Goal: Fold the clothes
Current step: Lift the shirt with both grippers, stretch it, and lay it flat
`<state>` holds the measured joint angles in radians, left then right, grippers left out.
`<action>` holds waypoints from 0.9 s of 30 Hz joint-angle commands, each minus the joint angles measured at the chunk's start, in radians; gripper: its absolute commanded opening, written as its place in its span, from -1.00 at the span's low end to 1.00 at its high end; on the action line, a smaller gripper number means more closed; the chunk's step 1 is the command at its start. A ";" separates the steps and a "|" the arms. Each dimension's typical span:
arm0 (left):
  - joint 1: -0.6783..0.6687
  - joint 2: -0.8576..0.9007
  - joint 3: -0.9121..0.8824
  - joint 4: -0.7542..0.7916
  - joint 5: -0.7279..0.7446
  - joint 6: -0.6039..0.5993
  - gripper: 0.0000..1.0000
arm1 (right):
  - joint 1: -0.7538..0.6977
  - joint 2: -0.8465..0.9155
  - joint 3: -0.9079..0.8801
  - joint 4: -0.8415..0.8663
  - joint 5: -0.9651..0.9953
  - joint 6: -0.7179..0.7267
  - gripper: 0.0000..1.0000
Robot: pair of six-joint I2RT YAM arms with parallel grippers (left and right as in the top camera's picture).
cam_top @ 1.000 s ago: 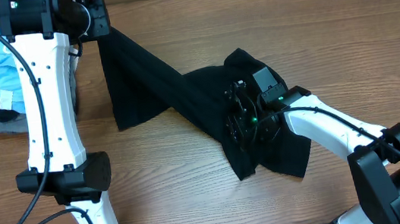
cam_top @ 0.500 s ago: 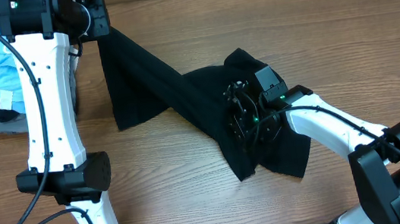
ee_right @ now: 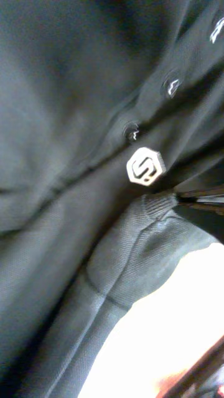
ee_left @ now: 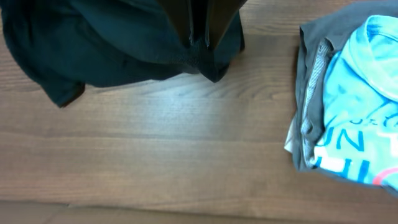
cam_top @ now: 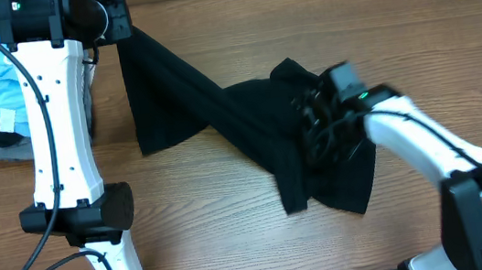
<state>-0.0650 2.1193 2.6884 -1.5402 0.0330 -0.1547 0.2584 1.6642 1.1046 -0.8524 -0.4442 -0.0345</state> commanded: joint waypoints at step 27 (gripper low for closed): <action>-0.008 -0.403 0.289 0.111 0.160 0.028 -0.92 | -0.313 -0.490 1.028 -0.596 0.359 0.069 -0.93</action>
<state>-0.0662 1.7702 2.9582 -1.4471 0.1413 -0.1467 -0.0174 1.2182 2.0575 -1.4322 -0.1528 0.0235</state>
